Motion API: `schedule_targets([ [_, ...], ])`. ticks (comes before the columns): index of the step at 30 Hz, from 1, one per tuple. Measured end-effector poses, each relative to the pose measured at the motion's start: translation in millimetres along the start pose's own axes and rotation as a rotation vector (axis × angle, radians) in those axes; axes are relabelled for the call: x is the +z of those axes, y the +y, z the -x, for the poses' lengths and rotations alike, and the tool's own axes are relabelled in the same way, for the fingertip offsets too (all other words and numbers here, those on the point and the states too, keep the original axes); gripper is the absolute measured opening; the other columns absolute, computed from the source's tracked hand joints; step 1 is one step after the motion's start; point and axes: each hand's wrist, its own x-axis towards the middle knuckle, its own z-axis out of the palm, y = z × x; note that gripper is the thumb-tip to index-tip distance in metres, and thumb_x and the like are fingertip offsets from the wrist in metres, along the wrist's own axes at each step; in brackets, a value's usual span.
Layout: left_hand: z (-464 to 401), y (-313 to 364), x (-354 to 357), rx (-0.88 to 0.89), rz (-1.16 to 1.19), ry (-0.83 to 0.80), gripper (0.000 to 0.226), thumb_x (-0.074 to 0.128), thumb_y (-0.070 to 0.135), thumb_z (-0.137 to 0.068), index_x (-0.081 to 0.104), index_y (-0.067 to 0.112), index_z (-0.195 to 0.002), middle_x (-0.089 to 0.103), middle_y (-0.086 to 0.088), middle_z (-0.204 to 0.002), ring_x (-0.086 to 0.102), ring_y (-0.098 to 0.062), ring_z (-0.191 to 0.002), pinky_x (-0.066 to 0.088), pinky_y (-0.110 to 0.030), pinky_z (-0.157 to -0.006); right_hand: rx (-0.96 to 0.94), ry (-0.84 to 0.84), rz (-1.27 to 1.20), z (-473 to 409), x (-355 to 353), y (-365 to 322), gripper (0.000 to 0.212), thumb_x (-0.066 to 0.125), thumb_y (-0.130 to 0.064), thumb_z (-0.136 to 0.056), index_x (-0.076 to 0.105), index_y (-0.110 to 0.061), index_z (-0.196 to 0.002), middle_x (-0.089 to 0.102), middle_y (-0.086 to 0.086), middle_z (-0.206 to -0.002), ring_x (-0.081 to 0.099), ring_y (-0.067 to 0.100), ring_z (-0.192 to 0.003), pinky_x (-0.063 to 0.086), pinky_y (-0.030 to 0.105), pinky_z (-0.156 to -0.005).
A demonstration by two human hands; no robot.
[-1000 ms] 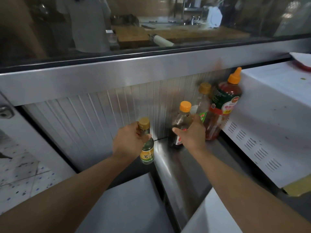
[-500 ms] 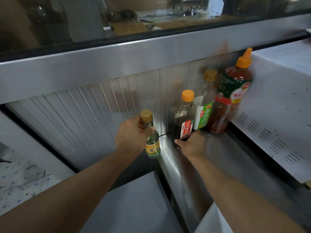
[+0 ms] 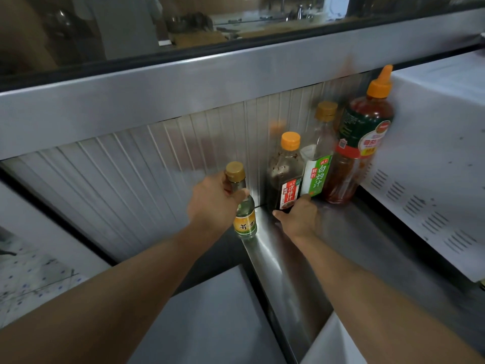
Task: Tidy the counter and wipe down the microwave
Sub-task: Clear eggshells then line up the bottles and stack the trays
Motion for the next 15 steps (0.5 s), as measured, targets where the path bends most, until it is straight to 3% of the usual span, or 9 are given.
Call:
schedule_targets([
  [8, -13.5, 14.7, 20.6, -0.028, -0.008, 0.021, 0.016, 0.07, 0.028, -0.081, 0.063, 0.017, -0.09, 0.068, -0.006, -0.089, 0.064, -0.026, -0.088, 0.052, -0.043, -0.083, -0.13, -0.094, 0.055, 2.1, -35.6, 19.6, 0.068, 0.074, -0.017, -0.075, 0.037, -0.006, -0.131, 0.046, 0.019, -0.13, 0.046, 0.035, -0.12, 0.043, 0.04, -0.098],
  [15, -25.3, 16.8, 40.1, -0.044, -0.053, 0.068, 0.021, 0.07, 0.03, -0.08, 0.066, 0.016, -0.096, 0.069, -0.006, -0.093, 0.064, -0.026, -0.09, 0.053, -0.042, -0.083, -0.255, -0.137, 0.213, 12.5, -47.2, 37.0, 0.074, 0.069, -0.021, -0.079, 0.029, -0.012, -0.141, 0.039, 0.012, -0.14, 0.039, 0.029, -0.128, 0.039, 0.036, -0.104],
])
